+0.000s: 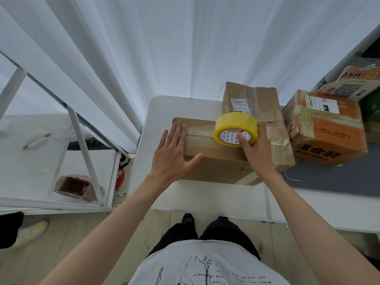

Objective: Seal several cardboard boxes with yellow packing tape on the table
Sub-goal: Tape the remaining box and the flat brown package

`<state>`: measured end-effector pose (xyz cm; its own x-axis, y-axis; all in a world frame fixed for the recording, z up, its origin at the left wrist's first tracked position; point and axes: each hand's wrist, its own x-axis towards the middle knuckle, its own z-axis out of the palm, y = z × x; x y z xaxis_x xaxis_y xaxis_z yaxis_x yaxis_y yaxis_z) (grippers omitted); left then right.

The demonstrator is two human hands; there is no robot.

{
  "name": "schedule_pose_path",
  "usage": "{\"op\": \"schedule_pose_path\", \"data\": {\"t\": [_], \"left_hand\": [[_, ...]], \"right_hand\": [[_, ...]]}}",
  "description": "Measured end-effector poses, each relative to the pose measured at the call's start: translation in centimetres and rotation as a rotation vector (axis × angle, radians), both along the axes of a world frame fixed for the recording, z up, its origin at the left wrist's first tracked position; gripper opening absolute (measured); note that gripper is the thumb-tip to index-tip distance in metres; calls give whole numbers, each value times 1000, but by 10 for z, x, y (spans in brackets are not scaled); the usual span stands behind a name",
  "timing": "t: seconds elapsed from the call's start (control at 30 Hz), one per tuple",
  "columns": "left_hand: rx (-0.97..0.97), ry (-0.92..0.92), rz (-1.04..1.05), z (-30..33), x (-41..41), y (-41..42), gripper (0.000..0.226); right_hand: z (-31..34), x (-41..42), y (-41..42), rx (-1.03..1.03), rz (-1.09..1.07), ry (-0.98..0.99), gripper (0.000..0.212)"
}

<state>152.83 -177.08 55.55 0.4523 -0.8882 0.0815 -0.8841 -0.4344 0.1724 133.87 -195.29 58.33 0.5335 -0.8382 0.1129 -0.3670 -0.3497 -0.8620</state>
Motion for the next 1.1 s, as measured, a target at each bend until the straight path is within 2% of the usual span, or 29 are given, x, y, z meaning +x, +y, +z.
{"op": "schedule_pose_path", "data": {"t": [0.2, 0.47, 0.73, 0.97, 1.1], "left_hand": [[-5, -56, -25, 3, -10, -6, 101], [-89, 3, -69, 4, -19, -21, 104], [-42, -34, -118, -2, -26, -34, 118], [-60, -80, -160, -9, -26, -38, 110], [-54, -124, -172, -10, -25, -37, 106]], "right_hand": [[4, 0, 5, -7, 3, -29, 52], [1, 3, 2, -20, 13, 2, 37], [-1, 4, 2, -7, 11, 35, 40], [-8, 14, 2, -20, -30, 97, 52], [-5, 20, 1, -55, -31, 115, 43]]}}
